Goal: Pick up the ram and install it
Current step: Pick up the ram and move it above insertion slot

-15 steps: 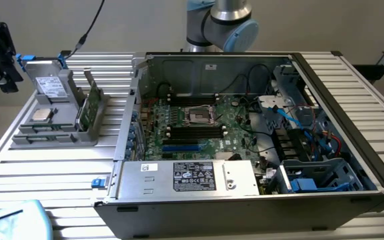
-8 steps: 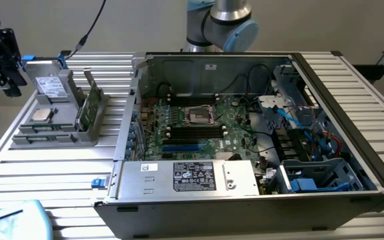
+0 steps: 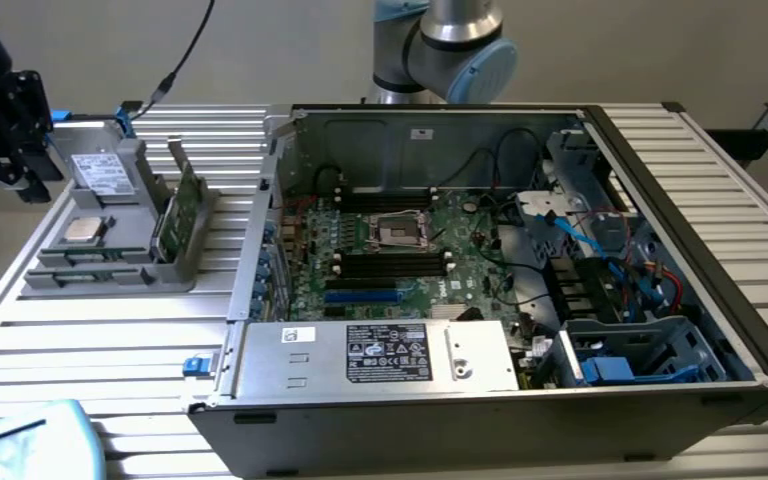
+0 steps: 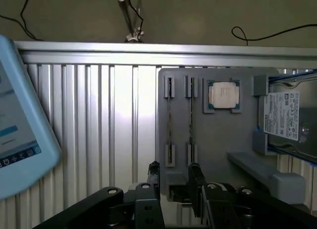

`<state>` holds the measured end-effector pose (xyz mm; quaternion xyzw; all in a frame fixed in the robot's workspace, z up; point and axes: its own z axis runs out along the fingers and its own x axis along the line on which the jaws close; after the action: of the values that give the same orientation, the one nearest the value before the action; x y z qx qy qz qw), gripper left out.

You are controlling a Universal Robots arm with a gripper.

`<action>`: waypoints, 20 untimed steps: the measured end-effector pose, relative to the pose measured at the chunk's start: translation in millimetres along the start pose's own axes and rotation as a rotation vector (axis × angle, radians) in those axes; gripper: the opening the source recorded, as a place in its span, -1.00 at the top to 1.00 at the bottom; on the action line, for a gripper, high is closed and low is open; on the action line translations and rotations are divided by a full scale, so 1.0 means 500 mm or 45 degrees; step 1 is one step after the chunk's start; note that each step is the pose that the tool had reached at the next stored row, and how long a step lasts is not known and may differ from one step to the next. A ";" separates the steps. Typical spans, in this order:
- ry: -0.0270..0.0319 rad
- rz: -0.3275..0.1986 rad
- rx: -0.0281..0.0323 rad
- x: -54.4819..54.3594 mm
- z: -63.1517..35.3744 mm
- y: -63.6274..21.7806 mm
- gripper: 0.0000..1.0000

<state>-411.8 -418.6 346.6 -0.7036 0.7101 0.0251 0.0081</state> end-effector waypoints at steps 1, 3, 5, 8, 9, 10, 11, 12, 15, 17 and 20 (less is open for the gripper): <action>-0.0014 0.009 0.0005 0.000 0.004 0.000 0.26; -0.0029 0.028 0.0013 0.000 0.011 0.000 0.26; -0.0033 0.043 0.0019 0.001 0.017 -0.001 0.26; -0.0039 0.061 0.0028 0.001 0.025 -0.001 0.26; -0.0040 0.067 0.0031 0.001 0.028 -0.001 0.26; -0.0041 0.073 0.0033 0.001 0.030 -0.001 0.26; -0.0043 0.080 0.0036 0.001 0.033 -0.001 0.26; -0.0045 0.087 0.0040 0.001 0.035 -0.001 0.26; -0.0049 0.102 0.0048 0.001 0.044 -0.001 0.26; -0.0050 0.110 0.0050 0.002 0.049 -0.001 0.26; -0.0051 0.115 0.0053 0.002 0.057 -0.001 0.26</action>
<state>-412.1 -418.3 318.1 -0.6707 0.7412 0.0254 0.0098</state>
